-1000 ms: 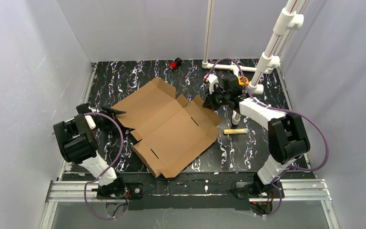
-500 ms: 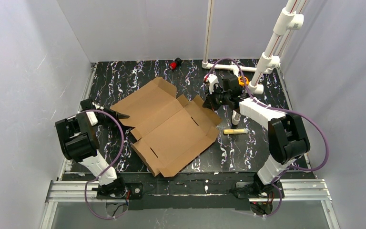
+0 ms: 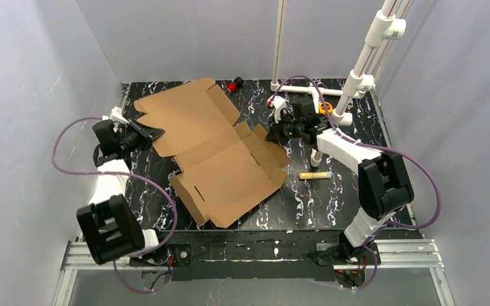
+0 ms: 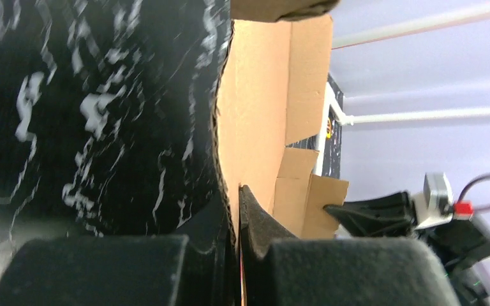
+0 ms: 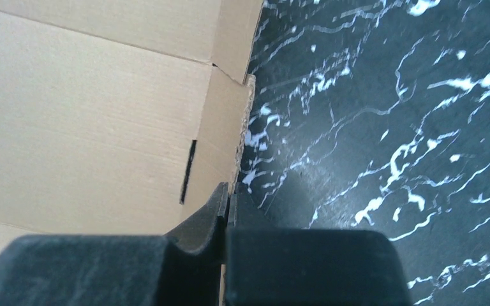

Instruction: Fold the paper box

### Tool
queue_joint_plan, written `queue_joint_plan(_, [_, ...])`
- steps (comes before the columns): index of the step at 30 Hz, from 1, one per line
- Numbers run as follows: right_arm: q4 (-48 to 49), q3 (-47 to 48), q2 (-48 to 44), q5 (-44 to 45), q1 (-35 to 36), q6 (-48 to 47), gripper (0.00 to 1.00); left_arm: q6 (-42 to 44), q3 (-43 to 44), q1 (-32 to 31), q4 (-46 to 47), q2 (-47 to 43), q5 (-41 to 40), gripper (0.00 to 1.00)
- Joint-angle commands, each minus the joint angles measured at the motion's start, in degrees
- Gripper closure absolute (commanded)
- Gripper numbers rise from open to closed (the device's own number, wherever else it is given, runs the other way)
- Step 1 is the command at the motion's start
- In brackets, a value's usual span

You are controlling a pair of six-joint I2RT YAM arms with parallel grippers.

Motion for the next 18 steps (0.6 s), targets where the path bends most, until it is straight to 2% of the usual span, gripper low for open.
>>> queue_joint_plan(1, [1.39, 6.92, 0.72, 3.27, 0.76, 1.06, 0.99, 6.87, -4.19, -1.35, 13.32, -9.61, 0.61, 1.00])
queue_joint_plan(8, [0.77, 11.05, 3.49, 3.09, 0.44, 2.95, 0.99, 17.46, -9.96, -5.23, 25.94, -19.70, 3.03, 1.00])
queue_joint_plan(13, [2.13, 8.40, 2.57, 1.61, -2.88, 3.13, 0.99, 18.78, -17.26, -6.03, 38.82, -25.04, 4.83, 1.00])
queue_joint_plan(18, [6.61, 4.20, 3.07, -1.28, -4.34, -0.25, 0.99, 23.07, -20.30, -8.56, 41.47, -27.02, 8.27, 1.00])
